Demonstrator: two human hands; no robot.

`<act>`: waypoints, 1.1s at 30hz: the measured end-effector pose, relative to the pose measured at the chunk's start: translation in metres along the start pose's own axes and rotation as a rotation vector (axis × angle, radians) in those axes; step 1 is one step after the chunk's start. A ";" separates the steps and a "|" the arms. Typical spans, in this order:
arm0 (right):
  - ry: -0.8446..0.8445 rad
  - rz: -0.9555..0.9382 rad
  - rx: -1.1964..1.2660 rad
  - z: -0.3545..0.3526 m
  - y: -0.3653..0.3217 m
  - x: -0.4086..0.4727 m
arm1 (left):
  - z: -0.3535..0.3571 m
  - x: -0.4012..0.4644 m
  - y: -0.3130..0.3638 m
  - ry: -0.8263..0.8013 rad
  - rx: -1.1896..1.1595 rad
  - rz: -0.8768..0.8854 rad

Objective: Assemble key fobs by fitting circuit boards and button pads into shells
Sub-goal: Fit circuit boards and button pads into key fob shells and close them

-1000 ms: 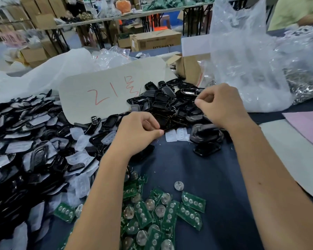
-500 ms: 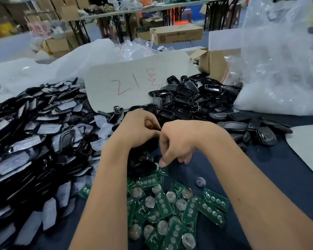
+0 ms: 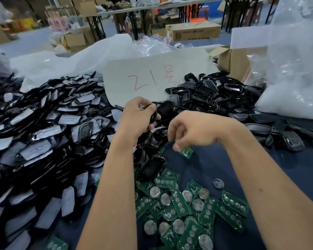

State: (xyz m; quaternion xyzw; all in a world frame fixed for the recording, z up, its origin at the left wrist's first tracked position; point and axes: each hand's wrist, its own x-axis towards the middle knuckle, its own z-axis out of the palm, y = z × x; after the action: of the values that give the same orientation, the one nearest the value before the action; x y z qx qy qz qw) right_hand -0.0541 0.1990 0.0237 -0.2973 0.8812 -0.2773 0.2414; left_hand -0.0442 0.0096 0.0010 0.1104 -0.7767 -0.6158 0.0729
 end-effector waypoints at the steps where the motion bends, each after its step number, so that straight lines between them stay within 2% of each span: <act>1: 0.083 -0.025 0.119 0.001 0.006 0.002 | 0.001 0.000 0.001 -0.011 -0.020 -0.015; 3: 0.255 -0.029 0.321 0.007 0.019 0.005 | 0.002 -0.001 0.002 -0.071 -0.084 -0.042; 6: 0.424 0.012 0.509 0.012 0.035 0.006 | 0.004 -0.005 0.004 -0.169 -0.188 -0.066; 10: 0.662 -0.024 0.852 0.016 0.041 0.012 | 0.006 -0.009 0.004 -0.211 -0.155 -0.022; 12: 0.733 -0.093 0.987 0.016 0.042 0.013 | 0.007 -0.010 0.004 -0.194 -0.160 -0.039; 14: 0.729 -0.174 1.056 0.015 0.041 0.012 | 0.009 -0.010 0.003 -0.171 -0.168 -0.058; 18: 0.761 -0.245 1.068 0.015 0.041 0.014 | 0.013 -0.009 0.000 -0.138 -0.161 -0.035; 23: 0.843 -0.203 0.977 0.018 0.040 0.018 | 0.017 -0.009 0.000 -0.104 -0.183 0.031; 33: 1.003 -0.155 0.810 0.027 0.036 0.024 | 0.021 -0.009 0.000 -0.137 -0.212 0.002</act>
State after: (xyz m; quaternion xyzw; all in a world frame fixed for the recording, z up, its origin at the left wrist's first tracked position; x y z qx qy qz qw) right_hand -0.0693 0.1978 -0.0257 -0.0797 0.6886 -0.7095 -0.1270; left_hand -0.0406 0.0321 -0.0041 0.0592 -0.7104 -0.7006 0.0315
